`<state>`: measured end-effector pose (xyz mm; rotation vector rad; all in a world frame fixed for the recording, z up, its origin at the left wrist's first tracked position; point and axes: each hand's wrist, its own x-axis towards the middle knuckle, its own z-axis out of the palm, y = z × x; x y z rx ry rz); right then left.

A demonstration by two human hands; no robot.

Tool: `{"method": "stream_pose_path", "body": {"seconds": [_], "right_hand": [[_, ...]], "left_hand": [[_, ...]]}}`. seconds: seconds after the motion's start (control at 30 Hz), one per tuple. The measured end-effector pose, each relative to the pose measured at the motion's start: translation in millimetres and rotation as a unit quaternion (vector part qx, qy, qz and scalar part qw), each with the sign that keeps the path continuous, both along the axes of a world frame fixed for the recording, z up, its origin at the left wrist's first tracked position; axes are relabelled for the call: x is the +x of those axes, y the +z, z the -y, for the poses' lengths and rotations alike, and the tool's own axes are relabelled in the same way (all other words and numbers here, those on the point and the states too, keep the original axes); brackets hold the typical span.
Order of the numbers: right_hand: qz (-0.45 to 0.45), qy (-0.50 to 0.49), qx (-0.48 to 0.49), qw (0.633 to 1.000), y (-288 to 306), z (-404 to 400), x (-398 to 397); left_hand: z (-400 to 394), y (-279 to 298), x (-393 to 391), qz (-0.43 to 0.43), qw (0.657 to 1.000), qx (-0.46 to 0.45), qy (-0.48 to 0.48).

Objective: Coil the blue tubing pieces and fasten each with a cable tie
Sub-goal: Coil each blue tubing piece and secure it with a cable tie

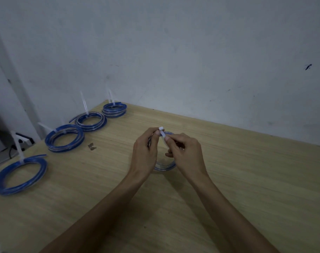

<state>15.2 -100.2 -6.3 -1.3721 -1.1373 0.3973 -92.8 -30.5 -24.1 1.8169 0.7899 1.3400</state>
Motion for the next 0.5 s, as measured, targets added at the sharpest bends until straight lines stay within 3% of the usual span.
{"method": "stream_pose_path", "body": {"seconds": [0.37,0.5], "right_hand": [[-0.020,0.000,-0.011,1.000,5.7,2.1,0.3],[-0.048,-0.002,-0.008,0.999,9.8,3.8,1.3]], "left_hand": [[-1.8,-3.7,0.6,-0.023,1.000,0.020,-0.005],[2.1,-5.2,1.1,-0.057,0.996,0.067,-0.012]]}}
